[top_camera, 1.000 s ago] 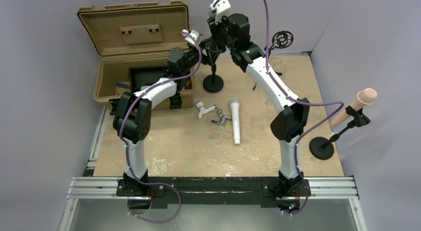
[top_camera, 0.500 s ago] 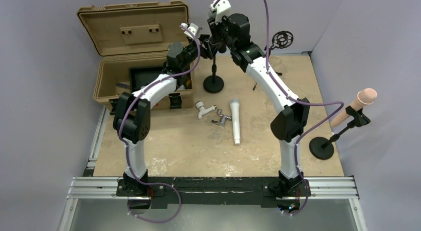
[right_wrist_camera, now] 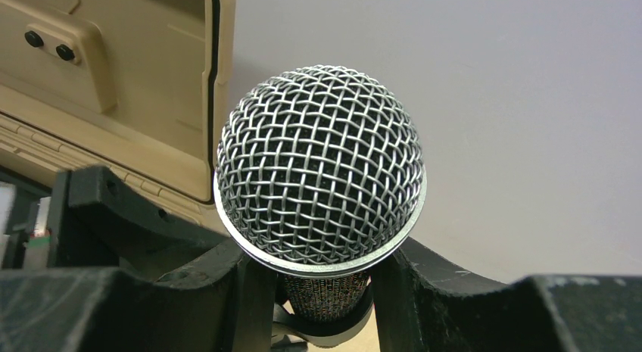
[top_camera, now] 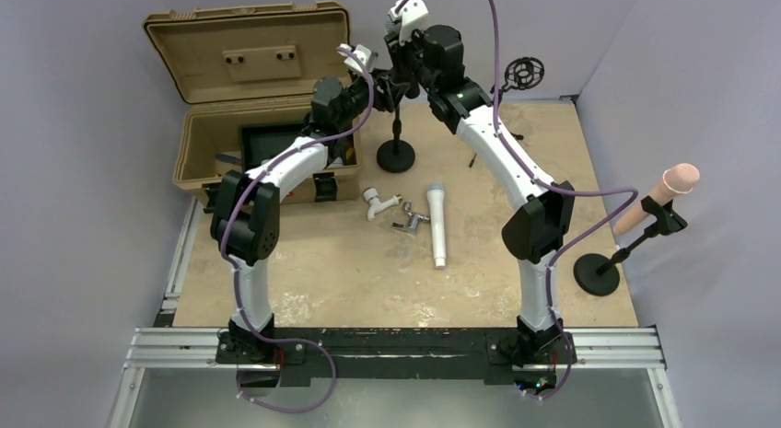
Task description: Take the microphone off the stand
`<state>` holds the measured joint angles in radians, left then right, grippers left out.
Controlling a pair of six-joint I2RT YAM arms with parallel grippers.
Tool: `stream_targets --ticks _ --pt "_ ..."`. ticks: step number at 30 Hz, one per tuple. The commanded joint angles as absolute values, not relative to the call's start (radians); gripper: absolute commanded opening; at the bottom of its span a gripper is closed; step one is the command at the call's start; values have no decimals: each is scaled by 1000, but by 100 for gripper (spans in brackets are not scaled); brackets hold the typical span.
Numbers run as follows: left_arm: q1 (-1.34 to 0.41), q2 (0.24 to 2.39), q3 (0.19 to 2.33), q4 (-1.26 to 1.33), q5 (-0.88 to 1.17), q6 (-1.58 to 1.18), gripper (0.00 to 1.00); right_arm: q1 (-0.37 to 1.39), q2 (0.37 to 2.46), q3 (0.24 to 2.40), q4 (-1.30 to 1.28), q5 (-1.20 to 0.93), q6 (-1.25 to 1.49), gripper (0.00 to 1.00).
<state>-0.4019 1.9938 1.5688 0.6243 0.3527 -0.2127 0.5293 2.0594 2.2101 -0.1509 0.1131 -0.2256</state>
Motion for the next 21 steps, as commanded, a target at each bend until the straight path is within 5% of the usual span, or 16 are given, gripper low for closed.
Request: stream_targets --ticks 1,6,21 --pt "-407 2003 1616 605 353 -177 49 530 2008 2272 -33 107 -219 0" --pt "-407 1994 1621 592 349 -180 0 531 2005 2269 -32 107 -219 0" --pt "-406 1988 1620 473 417 -148 0 530 1985 2435 -5 121 -200 0"
